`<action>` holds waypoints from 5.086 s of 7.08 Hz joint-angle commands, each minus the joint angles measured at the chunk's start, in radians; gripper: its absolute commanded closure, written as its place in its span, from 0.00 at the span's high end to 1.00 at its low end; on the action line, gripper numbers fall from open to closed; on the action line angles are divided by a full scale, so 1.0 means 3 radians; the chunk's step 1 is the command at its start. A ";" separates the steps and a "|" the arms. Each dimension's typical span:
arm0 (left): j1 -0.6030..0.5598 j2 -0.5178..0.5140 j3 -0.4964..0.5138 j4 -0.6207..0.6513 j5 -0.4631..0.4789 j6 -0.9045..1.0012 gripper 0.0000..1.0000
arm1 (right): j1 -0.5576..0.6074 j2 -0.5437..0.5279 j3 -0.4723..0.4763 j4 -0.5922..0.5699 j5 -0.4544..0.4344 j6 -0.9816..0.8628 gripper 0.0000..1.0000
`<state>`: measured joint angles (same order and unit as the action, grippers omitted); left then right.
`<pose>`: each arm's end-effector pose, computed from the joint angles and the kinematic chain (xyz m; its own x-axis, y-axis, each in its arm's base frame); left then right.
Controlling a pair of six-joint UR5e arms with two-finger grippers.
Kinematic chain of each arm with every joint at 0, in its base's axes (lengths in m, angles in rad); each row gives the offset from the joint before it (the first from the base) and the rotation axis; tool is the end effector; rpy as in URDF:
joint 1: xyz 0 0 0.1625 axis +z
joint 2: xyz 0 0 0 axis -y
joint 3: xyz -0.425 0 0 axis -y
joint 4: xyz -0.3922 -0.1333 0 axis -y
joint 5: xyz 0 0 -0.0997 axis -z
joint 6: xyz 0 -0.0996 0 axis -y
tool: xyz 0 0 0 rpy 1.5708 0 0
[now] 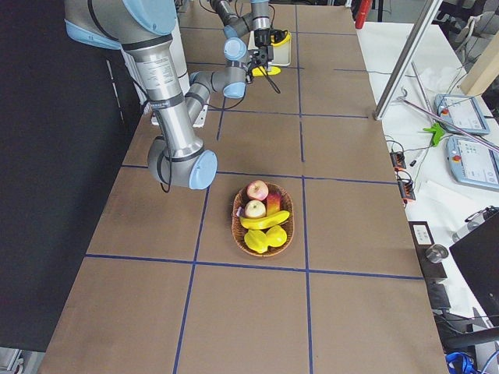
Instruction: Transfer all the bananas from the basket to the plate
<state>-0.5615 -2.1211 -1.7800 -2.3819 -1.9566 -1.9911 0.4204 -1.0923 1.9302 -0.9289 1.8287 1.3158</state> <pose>0.4560 -0.4000 0.1550 -0.0712 -0.4018 -0.9129 0.1596 0.8989 -0.4081 -0.4700 -0.3283 0.1577 0.1213 -0.2129 0.9695 -0.1366 0.9639 0.2288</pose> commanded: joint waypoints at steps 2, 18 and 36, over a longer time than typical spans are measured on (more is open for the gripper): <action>0.0005 0.0014 -0.0024 0.0009 0.0059 -0.0041 0.02 | 0.0000 0.0000 0.0004 0.0003 -0.0006 -0.0035 0.05; -0.0838 0.1812 -0.0377 0.0106 0.0008 0.0343 0.00 | 0.1450 -0.0918 -0.0012 -0.1132 0.1363 -0.1888 1.00; -0.1644 0.2008 0.0271 -0.0134 -0.0531 0.0844 0.99 | 0.1753 -0.1456 0.0065 -0.1045 0.1549 -0.2648 1.00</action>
<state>-1.0040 -1.5236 -1.6200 -2.4254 -2.0314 -1.7377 0.9403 -1.5181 1.9485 -1.2425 2.2945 0.5215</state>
